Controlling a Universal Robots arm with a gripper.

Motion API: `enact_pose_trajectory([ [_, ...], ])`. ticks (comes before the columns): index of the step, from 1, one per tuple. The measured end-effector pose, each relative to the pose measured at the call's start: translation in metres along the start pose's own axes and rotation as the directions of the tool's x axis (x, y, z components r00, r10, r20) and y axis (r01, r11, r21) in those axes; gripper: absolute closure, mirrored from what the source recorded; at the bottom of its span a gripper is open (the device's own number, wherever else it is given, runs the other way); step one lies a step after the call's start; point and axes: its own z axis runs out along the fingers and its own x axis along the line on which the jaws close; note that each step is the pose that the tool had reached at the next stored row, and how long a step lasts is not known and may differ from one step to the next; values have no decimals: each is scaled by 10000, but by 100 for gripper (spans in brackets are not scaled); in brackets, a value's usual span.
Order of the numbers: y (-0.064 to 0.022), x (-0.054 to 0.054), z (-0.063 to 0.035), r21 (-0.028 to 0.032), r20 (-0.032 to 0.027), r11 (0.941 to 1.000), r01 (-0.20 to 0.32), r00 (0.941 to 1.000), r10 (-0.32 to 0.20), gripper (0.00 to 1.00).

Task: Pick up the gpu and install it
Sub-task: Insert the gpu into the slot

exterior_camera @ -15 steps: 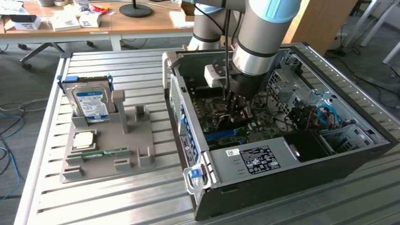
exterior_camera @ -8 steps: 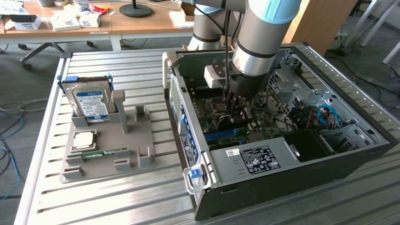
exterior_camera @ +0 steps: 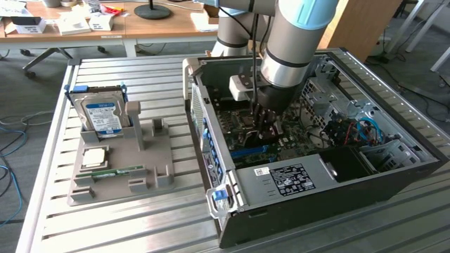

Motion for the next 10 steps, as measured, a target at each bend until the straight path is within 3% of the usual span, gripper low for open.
enact_pose_trajectory([
  [10,1,1,31,1,2,10000,0,10000,0,74],
])
